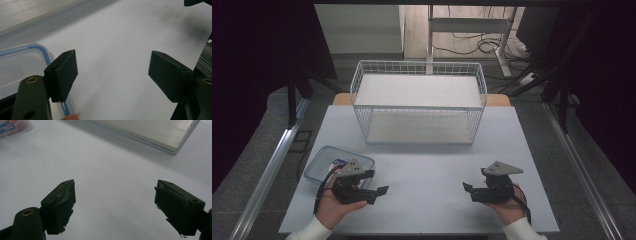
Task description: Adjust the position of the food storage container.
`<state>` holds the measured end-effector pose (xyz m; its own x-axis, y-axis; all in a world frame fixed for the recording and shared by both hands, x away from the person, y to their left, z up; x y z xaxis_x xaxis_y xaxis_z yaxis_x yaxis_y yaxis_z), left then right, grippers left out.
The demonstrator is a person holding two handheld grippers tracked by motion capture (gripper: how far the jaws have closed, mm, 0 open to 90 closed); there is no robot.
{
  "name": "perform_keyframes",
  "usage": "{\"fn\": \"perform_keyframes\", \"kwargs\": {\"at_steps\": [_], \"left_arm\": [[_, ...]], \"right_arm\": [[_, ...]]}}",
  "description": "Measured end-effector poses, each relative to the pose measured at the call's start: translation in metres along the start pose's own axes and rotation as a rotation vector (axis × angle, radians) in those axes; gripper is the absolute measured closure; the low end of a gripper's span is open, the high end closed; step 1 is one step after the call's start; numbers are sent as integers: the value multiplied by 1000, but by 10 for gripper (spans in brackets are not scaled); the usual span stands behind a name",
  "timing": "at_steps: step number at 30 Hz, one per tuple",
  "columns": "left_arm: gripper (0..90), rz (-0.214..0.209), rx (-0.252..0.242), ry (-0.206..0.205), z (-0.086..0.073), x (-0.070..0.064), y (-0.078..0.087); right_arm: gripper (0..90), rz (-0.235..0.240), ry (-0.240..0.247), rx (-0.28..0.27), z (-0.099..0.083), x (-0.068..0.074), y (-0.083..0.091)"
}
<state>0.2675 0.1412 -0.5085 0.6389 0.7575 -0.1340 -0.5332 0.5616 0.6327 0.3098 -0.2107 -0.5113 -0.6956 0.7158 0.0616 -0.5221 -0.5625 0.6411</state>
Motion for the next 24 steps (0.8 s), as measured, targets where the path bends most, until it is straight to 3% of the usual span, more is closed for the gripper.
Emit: {"fn": "perform_keyframes", "kwargs": {"at_steps": [12,24], "left_arm": [[240,0,-7,0,2,0,5],[249,17,-5,11,5,3,10]], "right_arm": [[196,8,25,13,1,9,-1],[200,12,1,4,2,8,2]]}}
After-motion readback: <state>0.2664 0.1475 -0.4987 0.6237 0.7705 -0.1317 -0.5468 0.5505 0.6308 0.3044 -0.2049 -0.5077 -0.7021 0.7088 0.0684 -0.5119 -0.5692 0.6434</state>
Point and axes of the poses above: each handheld gripper's, and its own axes: y roughly backward along the jaws, z roughly out of its top, x roughly to its left, the point moved 6 cm from there along -y, roughly forward along the jaws, and after that the axes turned 5 degrees about z, right-handed, at the moved point
